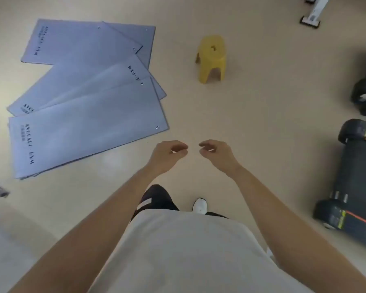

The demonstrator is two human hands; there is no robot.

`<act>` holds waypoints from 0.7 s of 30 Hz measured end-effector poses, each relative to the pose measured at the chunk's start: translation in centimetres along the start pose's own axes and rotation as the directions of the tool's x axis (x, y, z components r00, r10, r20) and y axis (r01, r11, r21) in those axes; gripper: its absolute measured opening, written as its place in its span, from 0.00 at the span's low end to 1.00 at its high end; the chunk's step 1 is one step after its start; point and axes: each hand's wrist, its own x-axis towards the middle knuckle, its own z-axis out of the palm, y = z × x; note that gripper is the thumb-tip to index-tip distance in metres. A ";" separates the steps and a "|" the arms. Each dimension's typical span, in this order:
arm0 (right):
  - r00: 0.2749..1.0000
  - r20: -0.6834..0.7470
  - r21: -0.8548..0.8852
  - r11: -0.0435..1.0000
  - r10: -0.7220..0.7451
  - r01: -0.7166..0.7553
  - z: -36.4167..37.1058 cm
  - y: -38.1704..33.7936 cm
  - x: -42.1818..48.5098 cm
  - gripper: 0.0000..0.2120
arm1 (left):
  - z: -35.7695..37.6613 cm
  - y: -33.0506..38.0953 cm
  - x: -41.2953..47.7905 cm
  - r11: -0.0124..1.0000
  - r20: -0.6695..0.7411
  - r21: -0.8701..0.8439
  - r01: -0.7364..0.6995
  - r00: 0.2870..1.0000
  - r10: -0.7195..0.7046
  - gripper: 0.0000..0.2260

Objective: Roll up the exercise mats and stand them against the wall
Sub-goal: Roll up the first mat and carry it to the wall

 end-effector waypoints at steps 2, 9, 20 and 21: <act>0.997 0.066 -0.027 0.999 0.043 -0.041 0.0 0.3 0.6 0.09 | 0.1 0.0 0.4 0.999 -0.012 -0.020 0.043 0.999 -0.043 0.07; 0.964 0.232 -0.197 0.977 0.129 -0.084 0.6 0.1 7.1 0.10 | -1.9 -1.9 4.4 0.968 -0.046 -0.165 0.191 0.979 -0.201 0.06; 0.895 0.390 -0.523 0.852 0.215 0.024 1.0 -11.3 27.0 0.14 | -13.1 -6.1 23.0 0.951 -0.036 -0.179 0.252 0.964 -0.263 0.08; 0.899 0.388 -0.519 0.854 0.204 0.030 0.7 -12.5 28.9 0.14 | -14.2 -6.2 24.6 0.948 -0.038 -0.187 0.257 0.963 -0.268 0.08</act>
